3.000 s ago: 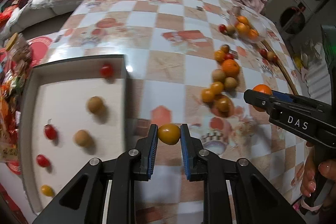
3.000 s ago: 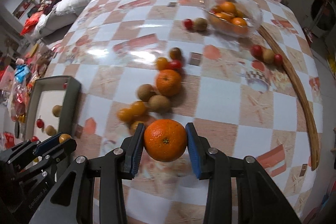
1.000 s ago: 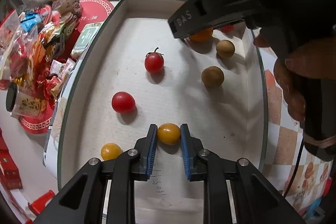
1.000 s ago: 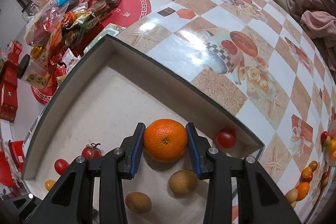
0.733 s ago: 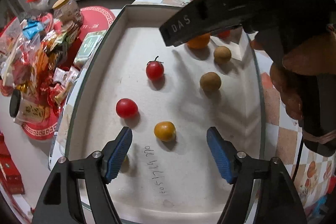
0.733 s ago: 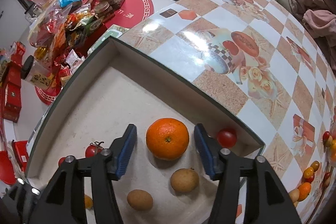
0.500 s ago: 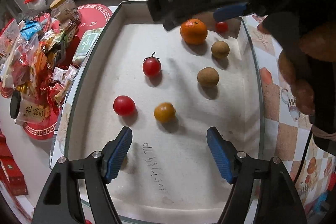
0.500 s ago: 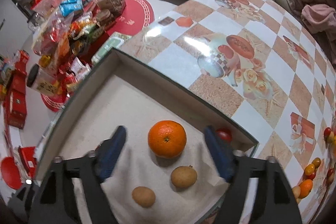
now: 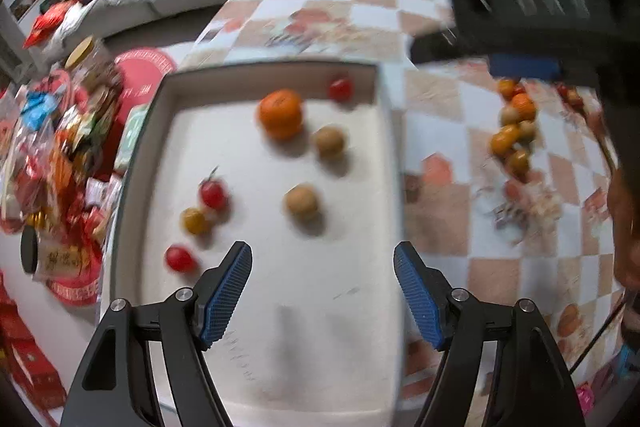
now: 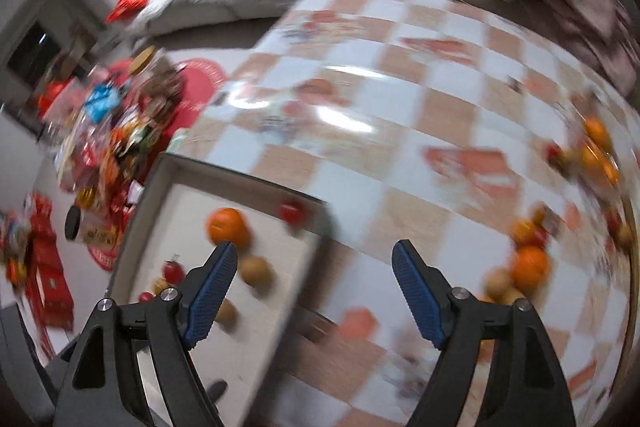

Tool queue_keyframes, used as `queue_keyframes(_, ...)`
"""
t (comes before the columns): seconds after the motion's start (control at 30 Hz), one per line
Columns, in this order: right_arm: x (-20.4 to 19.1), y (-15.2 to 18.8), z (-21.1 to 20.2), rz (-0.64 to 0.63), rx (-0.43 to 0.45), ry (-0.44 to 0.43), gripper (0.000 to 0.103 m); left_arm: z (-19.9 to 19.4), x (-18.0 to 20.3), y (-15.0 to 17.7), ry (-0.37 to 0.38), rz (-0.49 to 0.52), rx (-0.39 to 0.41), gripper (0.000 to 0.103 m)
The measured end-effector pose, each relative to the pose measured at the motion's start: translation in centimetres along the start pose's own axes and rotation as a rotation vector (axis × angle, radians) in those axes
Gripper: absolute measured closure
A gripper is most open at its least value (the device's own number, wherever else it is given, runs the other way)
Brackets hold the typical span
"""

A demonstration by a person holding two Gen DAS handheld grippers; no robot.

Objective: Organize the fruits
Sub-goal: 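Move both open tools back over the fruits on the table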

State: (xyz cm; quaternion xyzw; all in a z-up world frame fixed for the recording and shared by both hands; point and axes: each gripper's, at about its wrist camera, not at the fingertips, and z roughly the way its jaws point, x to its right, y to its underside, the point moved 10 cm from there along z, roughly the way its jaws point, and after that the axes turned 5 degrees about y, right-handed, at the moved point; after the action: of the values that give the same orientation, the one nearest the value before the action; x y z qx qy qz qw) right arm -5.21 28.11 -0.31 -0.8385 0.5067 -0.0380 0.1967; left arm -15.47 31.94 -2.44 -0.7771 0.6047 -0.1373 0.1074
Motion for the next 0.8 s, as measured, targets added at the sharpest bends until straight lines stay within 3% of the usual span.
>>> queue_keyframes(0.23, 9.8, 3.4, -2.4, 0.165, -0.002, 0.106, 0.021, -0.1, 6.1, -3.8, 0.069, 0.083, 0.041, 0.028)
queue_keyframes(0.43, 17.0, 6.9, -3.1, 0.262, -0.035, 0.198, 0.021, 1.8, 9.4, -5.3, 0.091, 0.117, 0.023, 0.028)
queue_keyframes(0.7, 19.4, 8.9, -1.3, 0.258, -0.081, 0.191, 0.021, 5.8, 11.5, -5.6, 0.076, 0.187, -0.011, 0.028)
queue_keyframes(0.8, 19.0, 8.6, -0.7, 0.255, -0.08, 0.151, 0.033, 6.6, 12.2, -5.7, 0.082, 0.225, -0.017, 0.028)
